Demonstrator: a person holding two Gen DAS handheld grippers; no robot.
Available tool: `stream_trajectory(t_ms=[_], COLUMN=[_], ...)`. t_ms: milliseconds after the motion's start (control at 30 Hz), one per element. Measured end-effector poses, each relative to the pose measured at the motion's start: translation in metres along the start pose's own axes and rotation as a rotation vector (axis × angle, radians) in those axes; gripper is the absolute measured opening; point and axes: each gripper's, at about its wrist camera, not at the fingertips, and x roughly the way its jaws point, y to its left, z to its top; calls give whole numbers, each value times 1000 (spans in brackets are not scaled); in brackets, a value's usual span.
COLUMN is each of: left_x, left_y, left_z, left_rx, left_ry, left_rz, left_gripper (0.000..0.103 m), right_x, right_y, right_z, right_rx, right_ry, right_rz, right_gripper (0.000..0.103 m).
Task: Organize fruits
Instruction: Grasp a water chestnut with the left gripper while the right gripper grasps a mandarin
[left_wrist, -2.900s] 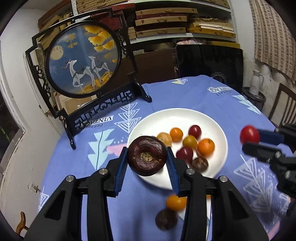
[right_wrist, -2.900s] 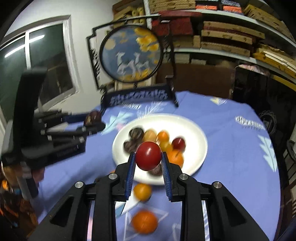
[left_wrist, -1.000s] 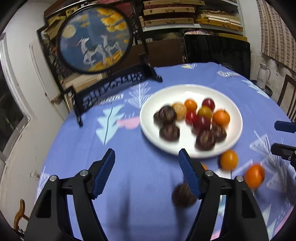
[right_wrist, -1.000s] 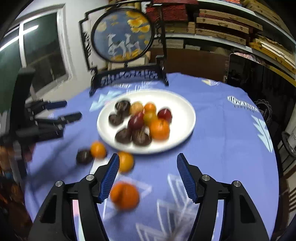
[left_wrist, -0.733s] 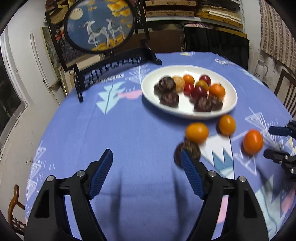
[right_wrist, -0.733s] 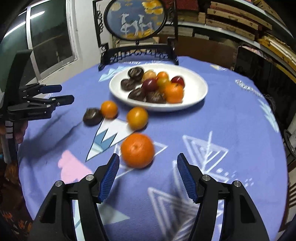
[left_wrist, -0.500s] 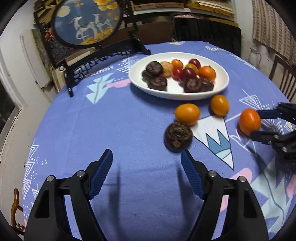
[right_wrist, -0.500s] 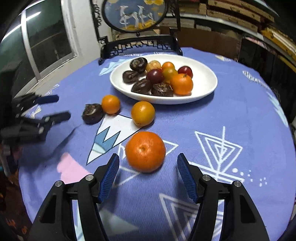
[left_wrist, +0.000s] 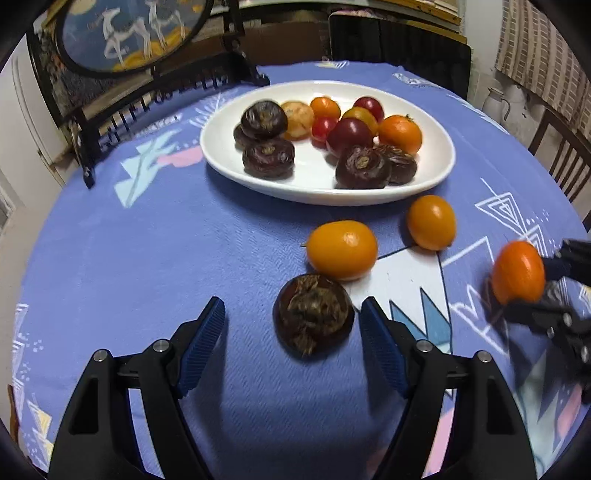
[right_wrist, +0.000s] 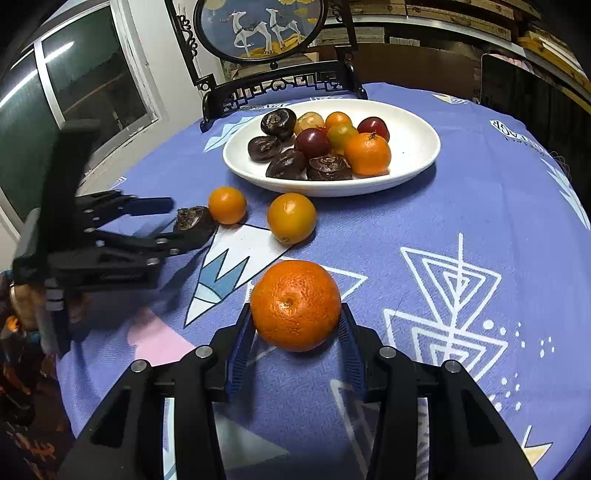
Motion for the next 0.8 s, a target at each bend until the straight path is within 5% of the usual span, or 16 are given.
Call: stream_trajectory(t_ms=[67, 167, 800], left_x=[4, -1, -81], left_y=[3, 2, -20], left_z=[2, 0, -14], left_rx=[-20, -22, 37], left_ry=[9, 5, -183], left_rz=[-29, -55, 124], left_gripper=[71, 42, 42], right_x=[0, 1, -31], right_y=[1, 6, 58], right_z=[0, -1, 7], right_rx=[-4, -18, -86], right_ry=[2, 6, -92], right_rz=[4, 1, 32], right_gripper=[45, 45, 45])
